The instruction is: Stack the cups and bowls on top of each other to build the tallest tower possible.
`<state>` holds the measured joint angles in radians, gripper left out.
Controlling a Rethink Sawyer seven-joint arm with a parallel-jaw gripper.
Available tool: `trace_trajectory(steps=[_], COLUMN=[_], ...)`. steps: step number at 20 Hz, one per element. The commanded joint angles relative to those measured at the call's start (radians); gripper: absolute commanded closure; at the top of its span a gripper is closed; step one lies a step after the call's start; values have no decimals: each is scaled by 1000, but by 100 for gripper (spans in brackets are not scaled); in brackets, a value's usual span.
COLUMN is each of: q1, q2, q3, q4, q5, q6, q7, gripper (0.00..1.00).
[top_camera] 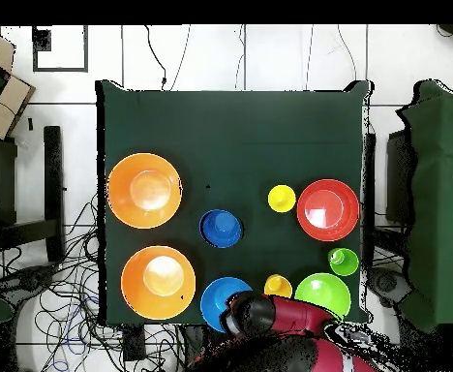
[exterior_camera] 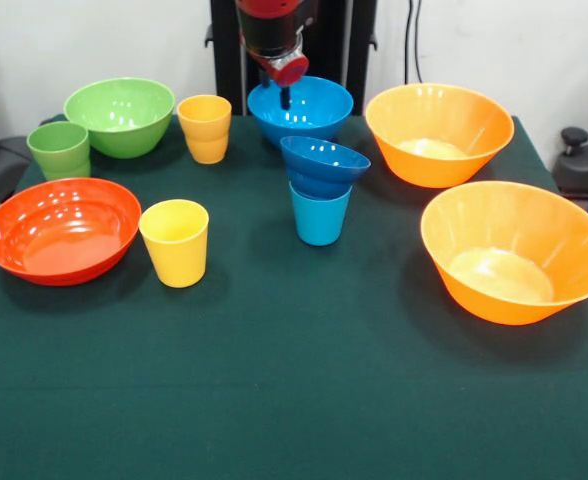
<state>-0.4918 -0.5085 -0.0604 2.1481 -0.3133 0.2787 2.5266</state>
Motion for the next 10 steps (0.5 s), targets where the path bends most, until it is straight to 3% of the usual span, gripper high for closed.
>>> trace_trajectory(steps=[1, 10], q1=[30, 28], q2=[15, 6], q3=[72, 75], q4=[-34, -55], q5=[-22, -15], q6=[-67, -32], q7=[26, 12], gripper=[0, 0])
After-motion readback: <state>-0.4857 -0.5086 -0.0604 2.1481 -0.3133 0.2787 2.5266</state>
